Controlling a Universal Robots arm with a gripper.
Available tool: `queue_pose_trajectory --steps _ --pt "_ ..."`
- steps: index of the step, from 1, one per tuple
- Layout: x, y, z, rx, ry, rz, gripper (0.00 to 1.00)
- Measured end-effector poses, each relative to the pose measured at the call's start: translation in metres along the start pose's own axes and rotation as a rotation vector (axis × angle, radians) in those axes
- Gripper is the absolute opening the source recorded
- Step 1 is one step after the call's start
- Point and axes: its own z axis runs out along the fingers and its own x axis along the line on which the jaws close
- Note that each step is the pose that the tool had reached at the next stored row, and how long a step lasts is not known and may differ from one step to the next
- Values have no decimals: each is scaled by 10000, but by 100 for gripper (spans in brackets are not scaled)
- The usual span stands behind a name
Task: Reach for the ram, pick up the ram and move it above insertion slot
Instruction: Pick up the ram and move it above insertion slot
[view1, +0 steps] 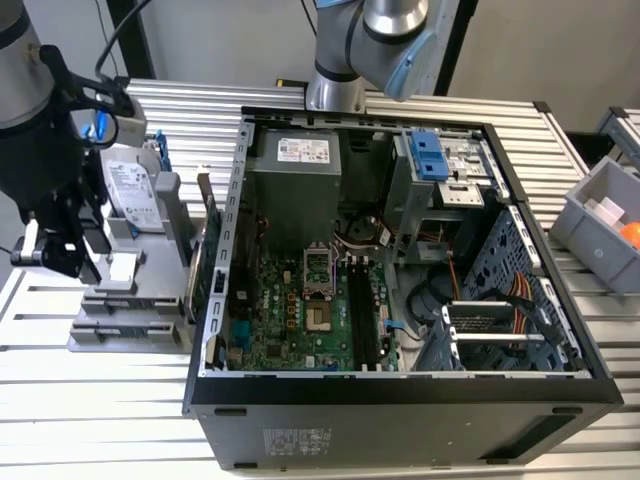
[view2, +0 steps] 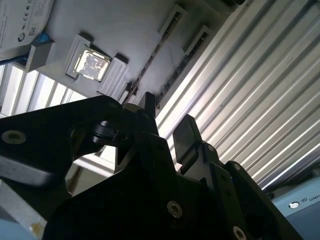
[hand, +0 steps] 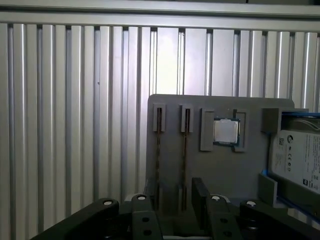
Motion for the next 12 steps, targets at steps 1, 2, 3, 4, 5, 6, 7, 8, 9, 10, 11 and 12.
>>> queue_pose_trajectory --steps 1,2,3,4,5,6,7,8,9,10,11,12 --pt "1 0 7 -2 1 0 100" --pt "2 0 14 -1 0 1 100" --pt "3 0 21 -2 0 0 100" --pt "4 -1 27 -3 0 0 100" --pt "4 -1 34 -4 0 0 100" --pt "4 -1 41 -4 0 1 100" --pt "5 -1 47 -5 1 0 100" --pt "5 -1 54 -5 0 0 100" --pt "5 -1 61 -5 1 0 100" --pt "6 -1 68 -5 1 0 100" --pt "6 -1 75 -5 0 0 100" --pt "6 -2 83 -5 1 0 100"
